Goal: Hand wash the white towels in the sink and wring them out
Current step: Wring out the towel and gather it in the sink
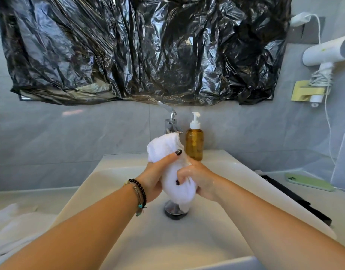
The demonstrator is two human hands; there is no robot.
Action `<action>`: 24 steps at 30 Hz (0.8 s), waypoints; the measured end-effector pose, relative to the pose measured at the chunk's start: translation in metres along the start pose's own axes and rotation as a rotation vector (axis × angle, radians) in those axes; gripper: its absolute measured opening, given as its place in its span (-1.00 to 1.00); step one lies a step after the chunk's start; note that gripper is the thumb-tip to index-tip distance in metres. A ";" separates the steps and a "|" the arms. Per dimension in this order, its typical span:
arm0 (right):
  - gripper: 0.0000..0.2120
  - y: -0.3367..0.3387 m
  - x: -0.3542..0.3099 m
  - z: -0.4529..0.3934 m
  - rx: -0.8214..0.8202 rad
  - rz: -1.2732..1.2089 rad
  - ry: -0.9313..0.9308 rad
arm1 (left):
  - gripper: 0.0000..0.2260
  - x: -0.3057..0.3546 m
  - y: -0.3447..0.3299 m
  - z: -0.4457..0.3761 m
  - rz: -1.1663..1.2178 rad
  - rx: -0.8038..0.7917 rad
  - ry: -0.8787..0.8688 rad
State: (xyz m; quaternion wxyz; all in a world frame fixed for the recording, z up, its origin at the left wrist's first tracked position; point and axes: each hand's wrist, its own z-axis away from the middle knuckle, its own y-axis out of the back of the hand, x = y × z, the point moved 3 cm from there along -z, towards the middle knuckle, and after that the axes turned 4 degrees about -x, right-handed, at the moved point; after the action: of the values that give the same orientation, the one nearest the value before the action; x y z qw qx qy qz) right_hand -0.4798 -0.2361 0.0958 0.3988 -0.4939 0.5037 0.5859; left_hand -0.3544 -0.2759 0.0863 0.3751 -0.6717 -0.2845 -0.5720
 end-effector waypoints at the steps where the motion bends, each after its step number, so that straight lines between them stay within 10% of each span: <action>1: -0.38 -0.002 0.001 0.000 -0.055 -0.035 -0.026 | -0.29 -0.002 0.000 0.000 0.057 0.005 0.012; 7: -0.42 0.000 0.005 0.003 0.013 0.201 -0.267 | -0.54 -0.006 0.010 -0.009 -0.022 0.444 -0.046; 13: -0.74 0.043 -0.078 0.009 0.735 0.460 0.469 | -0.21 -0.016 0.025 -0.017 0.149 0.541 0.065; 17: -0.60 0.028 -0.127 -0.013 0.570 0.841 0.683 | -0.26 -0.014 0.019 -0.016 0.139 0.485 0.108; 24: -0.48 0.012 -0.135 -0.067 0.249 1.033 0.424 | -0.49 -0.007 0.011 -0.016 0.032 0.373 0.019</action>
State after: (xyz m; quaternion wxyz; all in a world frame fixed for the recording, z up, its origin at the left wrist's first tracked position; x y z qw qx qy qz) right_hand -0.4538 -0.3001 0.2304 0.0058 -0.2396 0.8139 0.5293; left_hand -0.3555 -0.2949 0.0780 0.5046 -0.5897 -0.3714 -0.5096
